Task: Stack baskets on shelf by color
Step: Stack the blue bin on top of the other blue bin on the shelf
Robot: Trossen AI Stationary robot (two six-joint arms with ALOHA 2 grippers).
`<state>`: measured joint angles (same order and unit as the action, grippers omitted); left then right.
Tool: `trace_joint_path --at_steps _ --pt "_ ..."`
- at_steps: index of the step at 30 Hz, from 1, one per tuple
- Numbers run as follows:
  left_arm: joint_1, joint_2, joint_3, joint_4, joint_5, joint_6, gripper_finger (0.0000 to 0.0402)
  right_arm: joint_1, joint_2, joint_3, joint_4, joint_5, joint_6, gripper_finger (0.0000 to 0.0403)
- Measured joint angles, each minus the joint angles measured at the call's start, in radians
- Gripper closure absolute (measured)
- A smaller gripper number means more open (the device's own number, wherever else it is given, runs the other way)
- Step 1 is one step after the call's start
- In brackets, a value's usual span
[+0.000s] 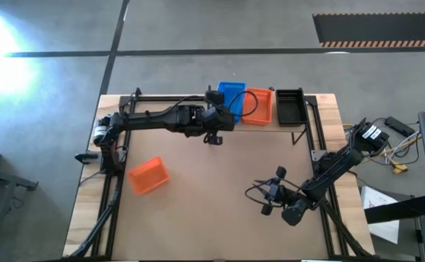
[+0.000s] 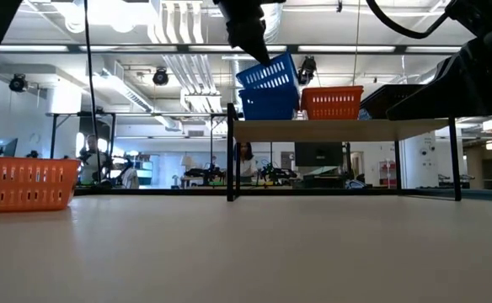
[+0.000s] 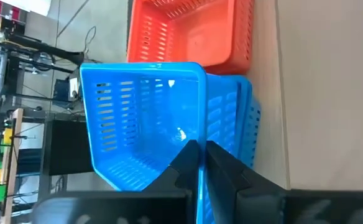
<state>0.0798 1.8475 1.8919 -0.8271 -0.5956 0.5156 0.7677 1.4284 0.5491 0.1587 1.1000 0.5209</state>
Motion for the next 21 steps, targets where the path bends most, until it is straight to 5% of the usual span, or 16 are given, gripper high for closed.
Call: trace_joint_path --at_steps 9,21 --pt "-0.004 0.012 0.0 0.004 -0.115 0.053 0.0401 0.0 0.0 0.0 0.0 0.0 0.0 0.0344" --pt "-0.004 0.041 0.0 -0.029 -0.086 0.041 0.0388 0.0 0.0 0.0 0.0 0.0 0.0 0.0344"
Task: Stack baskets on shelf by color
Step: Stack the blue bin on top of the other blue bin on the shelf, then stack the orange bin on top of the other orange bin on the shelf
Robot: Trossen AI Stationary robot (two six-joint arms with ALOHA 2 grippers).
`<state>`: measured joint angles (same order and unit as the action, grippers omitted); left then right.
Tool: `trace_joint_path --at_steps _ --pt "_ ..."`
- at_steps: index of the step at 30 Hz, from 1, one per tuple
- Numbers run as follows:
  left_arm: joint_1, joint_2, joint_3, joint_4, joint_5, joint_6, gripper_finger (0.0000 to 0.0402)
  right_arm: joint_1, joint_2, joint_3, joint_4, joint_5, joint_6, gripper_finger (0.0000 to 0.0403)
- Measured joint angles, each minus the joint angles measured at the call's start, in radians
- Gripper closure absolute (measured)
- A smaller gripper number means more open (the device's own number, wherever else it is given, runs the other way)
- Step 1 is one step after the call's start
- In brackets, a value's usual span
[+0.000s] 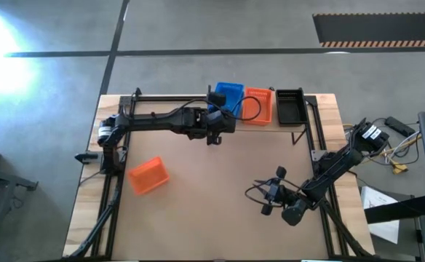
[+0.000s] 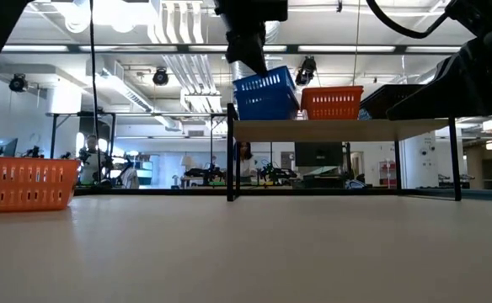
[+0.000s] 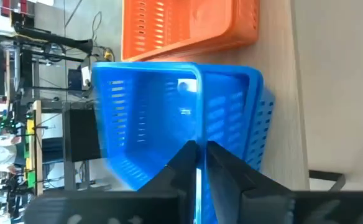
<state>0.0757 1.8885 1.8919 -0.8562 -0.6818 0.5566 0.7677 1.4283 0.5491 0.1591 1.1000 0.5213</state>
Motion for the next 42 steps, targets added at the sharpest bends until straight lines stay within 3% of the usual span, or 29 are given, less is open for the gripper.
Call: trace_joint_path --at_steps 6,11,19,21,25,29,34,39,42 --pt "0.001 -0.005 0.0 0.0 0.088 0.0 0.0332 0.0 0.0 0.0 0.0 0.0 0.0 0.0344" --pt "0.0 -0.023 0.006 -0.018 0.101 -0.001 0.0289 0.0 0.0 0.0 0.0 0.0 0.0 0.0344" --pt "0.002 -0.092 0.031 -0.24 0.107 -0.105 0.027 0.0 0.0 0.0 0.0 0.0 0.002 0.0344" --pt "0.008 -0.12 0.02 -0.333 0.148 -0.166 0.027 0.0 0.0 0.0 0.0 0.0 0.002 0.0344" --pt "0.016 -0.18 -0.026 -0.548 0.358 -0.29 0.0269 0.0 0.0 -0.001 0.001 0.0 0.003 0.0344" --pt "-0.035 -0.269 -0.162 -0.701 0.449 -0.323 0.0269 0.0 0.0 -0.002 0.003 0.0 0.002 0.0344" --pt "-0.195 -0.415 -0.455 -0.693 0.521 -0.318 0.0269 0.0 0.0 -0.003 0.003 0.0 -0.002 0.0344" --pt "-0.391 -0.504 -0.702 -0.651 0.537 -0.563 0.0269 0.0 -0.002 -0.003 0.002 0.0 -0.035 0.0344" --pt "-0.493 -0.521 -0.792 -0.628 0.623 -0.688 0.0269 0.0 -0.018 0.009 0.003 0.001 -0.076 0.0344"
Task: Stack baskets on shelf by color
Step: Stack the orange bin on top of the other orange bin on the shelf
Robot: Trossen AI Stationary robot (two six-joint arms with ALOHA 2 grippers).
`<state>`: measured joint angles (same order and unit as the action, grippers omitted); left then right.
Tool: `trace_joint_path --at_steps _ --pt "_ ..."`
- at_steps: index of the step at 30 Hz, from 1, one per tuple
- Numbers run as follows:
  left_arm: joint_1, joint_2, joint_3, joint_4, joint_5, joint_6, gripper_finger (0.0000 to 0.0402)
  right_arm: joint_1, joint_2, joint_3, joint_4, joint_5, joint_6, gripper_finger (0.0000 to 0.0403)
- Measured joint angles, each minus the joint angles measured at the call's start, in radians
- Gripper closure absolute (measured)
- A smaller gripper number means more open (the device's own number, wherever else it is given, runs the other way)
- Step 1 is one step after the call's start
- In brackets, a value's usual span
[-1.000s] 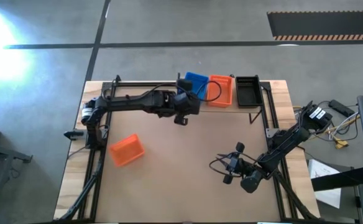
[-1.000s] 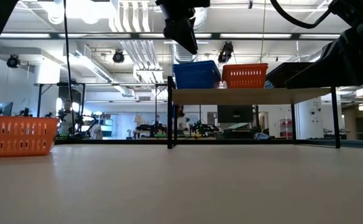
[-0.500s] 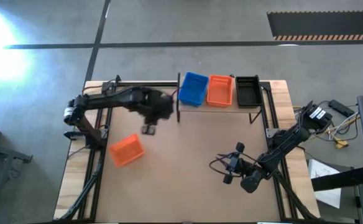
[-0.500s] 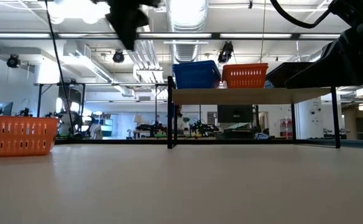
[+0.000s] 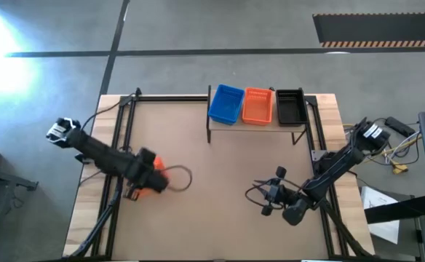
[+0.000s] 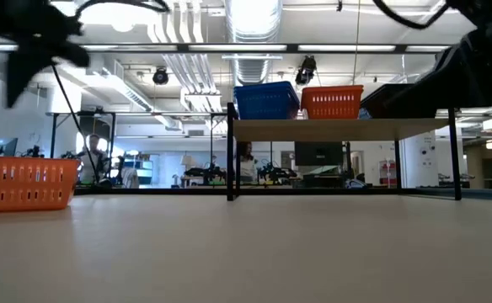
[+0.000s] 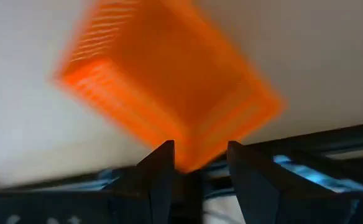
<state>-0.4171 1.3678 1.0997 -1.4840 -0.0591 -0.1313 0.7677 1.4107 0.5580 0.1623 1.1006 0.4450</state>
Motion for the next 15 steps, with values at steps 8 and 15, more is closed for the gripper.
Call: trace_joint_path --at_steps 8,15 --pt "-0.146 0.052 -0.09 0.08 0.082 -0.036 0.0269 0.0 -0.05 0.039 0.001 0.002 -0.165 0.0344" --pt "-0.155 0.084 -0.145 0.081 0.129 0.01 0.024 0.0 -0.084 0.057 0.002 0.001 -0.218 0.0344"
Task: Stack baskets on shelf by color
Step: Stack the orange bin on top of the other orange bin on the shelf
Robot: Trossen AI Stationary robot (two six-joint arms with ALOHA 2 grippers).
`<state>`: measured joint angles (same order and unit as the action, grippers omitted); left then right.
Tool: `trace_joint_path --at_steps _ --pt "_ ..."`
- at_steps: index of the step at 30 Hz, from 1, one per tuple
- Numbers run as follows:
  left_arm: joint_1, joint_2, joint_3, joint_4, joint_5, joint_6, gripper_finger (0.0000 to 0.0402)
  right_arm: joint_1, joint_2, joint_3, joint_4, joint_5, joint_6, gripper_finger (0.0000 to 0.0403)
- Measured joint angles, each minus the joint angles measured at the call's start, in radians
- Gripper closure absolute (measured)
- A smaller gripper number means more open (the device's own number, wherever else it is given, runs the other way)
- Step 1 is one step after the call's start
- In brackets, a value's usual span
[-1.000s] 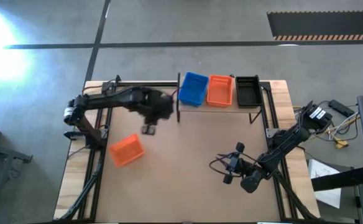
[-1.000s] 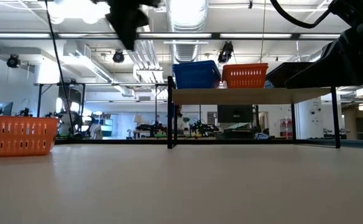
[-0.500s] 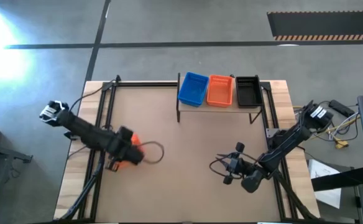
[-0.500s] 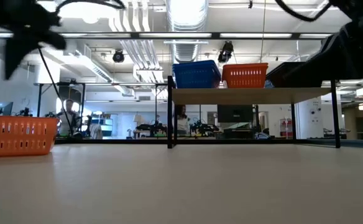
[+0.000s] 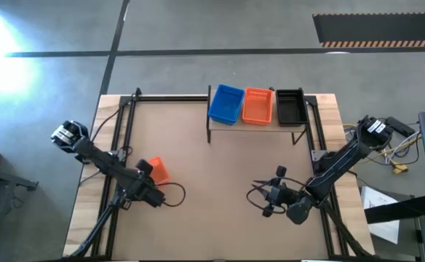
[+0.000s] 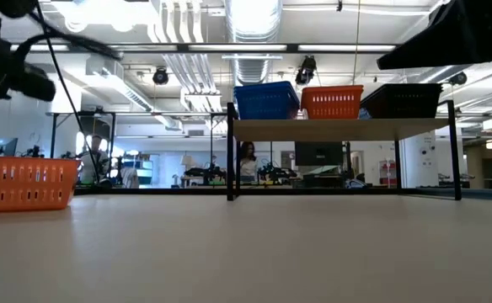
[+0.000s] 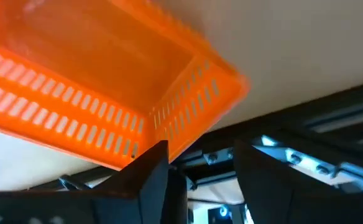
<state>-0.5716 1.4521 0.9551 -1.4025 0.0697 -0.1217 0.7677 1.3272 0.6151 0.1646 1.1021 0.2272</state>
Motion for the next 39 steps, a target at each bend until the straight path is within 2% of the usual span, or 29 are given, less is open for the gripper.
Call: trace_joint_path --at_steps 7,11,16,20,23,25,30,32,35,39 --pt "0.0 0.001 -0.1 0.021 0.004 0.0 0.0182 0.0 0.01 0.0 0.001 -0.001 0.007 0.0344" --pt "0.0 0.014 -0.135 0.091 -0.044 -0.001 0.0182 0.0 0.011 0.0 0.002 -0.001 0.004 0.0344" --pt "0.002 0.02 -0.136 0.23 -0.117 -0.001 0.024 0.01 -0.005 0.005 0.0 -0.001 -0.017 0.0344" --pt "0.014 0.02 -0.068 0.342 -0.137 0.009 0.0326 0.042 -0.032 0.03 0.0 -0.001 -0.076 0.0344" --pt "0.034 0.02 0.041 0.433 -0.198 0.062 0.0387 0.078 -0.05 0.058 -0.002 0.0 -0.117 0.0344" --pt "0.055 0.02 0.133 0.556 -0.25 0.145 0.0392 0.107 -0.055 0.076 -0.013 0.001 -0.134 0.0344" --pt "0.121 0.04 0.316 0.861 -0.258 0.412 0.04 0.19 -0.065 0.111 -0.135 0.025 -0.028 0.0344" --pt "0.153 0.062 0.352 0.895 -0.238 0.5 0.0401 0.222 -0.064 0.114 -0.2 0.058 0.062 0.0344" --pt "0.193 0.105 0.371 0.897 -0.226 0.571 0.0401 0.244 -0.064 0.099 -0.241 0.046 0.218 0.0344" --pt "0.22 0.17 0.348 0.868 -0.227 0.573 0.0401 0.216 -0.034 0.072 -0.235 -0.132 0.385 0.0344"
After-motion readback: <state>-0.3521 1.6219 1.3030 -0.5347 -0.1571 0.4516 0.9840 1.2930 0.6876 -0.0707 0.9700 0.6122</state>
